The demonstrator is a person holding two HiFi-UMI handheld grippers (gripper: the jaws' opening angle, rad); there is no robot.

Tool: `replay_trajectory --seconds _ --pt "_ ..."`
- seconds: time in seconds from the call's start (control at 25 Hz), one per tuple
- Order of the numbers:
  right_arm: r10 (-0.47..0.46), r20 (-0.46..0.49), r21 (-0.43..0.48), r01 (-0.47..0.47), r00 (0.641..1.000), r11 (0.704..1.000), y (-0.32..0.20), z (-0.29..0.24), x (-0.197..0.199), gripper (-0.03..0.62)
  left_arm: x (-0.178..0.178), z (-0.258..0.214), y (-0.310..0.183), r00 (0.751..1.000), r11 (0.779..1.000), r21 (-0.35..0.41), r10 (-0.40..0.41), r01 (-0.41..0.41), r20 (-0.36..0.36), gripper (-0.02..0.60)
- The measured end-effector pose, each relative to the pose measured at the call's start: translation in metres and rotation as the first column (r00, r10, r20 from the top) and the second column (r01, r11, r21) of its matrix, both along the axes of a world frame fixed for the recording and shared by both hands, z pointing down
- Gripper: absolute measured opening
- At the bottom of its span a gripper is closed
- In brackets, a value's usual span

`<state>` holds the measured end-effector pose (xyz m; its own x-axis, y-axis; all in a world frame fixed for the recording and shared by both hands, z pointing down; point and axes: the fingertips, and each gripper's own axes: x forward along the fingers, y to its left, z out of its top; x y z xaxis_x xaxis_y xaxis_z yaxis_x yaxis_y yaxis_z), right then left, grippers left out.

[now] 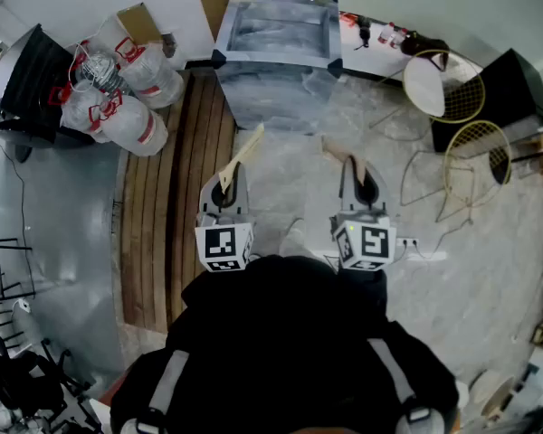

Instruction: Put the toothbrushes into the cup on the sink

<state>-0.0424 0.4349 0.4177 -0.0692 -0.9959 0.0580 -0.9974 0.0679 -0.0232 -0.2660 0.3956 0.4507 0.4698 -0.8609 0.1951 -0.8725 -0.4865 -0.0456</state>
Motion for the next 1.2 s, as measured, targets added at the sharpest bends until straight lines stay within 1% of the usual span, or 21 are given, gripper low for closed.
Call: replay_trajectory --seconds 0.2,0.4,0.64,0.88,1.12,1.2 --pt "-0.008 0.022 -0.003 0.008 1.000 1.000 -0.017 0.002 0.019 0.028 0.015 -0.002 -0.015 1.000 1.000 0.001 -0.012 0.012 0.010 0.005" --pt "-0.035 0.036 0.011 0.035 0.999 0.999 -0.034 0.004 0.036 0.029 0.032 0.000 -0.035 1.000 1.000 0.006 -0.018 0.018 0.016 0.005" --pt "-0.052 0.037 0.033 0.051 0.998 0.998 -0.054 0.003 0.068 0.029 0.065 0.001 -0.052 1.000 1.000 0.015 -0.022 0.022 0.017 0.005" --pt "-0.051 0.035 0.026 0.050 0.998 0.998 -0.062 0.007 0.085 0.028 0.089 0.007 -0.062 0.999 1.000 0.006 0.002 -0.002 0.032 0.005" --pt "-0.037 0.056 0.014 0.036 0.998 0.999 -0.073 0.008 0.096 0.029 0.110 0.005 -0.083 1.000 1.000 0.018 0.020 -0.020 0.020 0.005" --pt "-0.031 0.038 0.013 0.031 0.999 0.999 -0.081 0.010 0.102 0.028 0.114 0.007 -0.093 1.000 1.000 0.018 0.023 -0.023 0.012 0.005"
